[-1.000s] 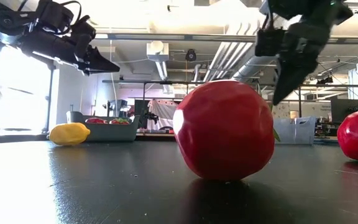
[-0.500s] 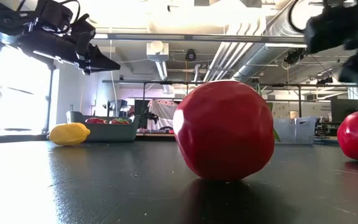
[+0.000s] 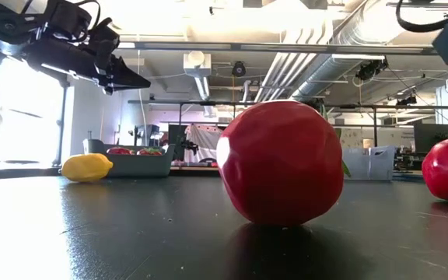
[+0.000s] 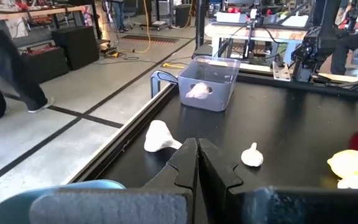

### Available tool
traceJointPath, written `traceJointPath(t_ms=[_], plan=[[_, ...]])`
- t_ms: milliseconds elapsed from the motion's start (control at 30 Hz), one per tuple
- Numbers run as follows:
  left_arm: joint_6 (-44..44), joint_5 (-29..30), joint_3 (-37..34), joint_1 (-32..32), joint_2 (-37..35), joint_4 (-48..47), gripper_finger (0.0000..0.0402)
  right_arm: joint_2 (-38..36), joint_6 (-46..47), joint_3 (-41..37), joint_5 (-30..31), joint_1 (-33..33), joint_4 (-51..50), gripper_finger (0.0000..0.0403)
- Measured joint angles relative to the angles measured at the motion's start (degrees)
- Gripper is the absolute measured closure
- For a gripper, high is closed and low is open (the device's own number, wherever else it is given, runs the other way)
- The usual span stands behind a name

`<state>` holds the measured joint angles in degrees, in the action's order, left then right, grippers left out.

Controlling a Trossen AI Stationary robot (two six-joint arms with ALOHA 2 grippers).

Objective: Sort produce into baskets
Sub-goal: Put the yellow lemon into the white bin

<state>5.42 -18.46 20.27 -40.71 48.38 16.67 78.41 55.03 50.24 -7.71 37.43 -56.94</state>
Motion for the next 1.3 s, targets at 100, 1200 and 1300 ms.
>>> traceJointPath(t_ms=[100, 1200, 1300], plan=[[-0.2, 0.0, 0.0, 0.0, 0.0, -0.1, 0.0401, 2.0, -2.6, 0.0, 0.0, 0.3, 0.1, 0.0173], [-0.9, 0.5, 0.0, 0.0, 0.0, -0.1, 0.0402, 11.5, -10.3, 0.0, 0.6, 2.4, 5.9, 0.0224], [-0.9, 0.5, 0.0, 0.0, 0.0, 0.0, 0.0402, 11.2, -8.9, 0.0, 0.5, 2.3, 5.8, 0.0262]])
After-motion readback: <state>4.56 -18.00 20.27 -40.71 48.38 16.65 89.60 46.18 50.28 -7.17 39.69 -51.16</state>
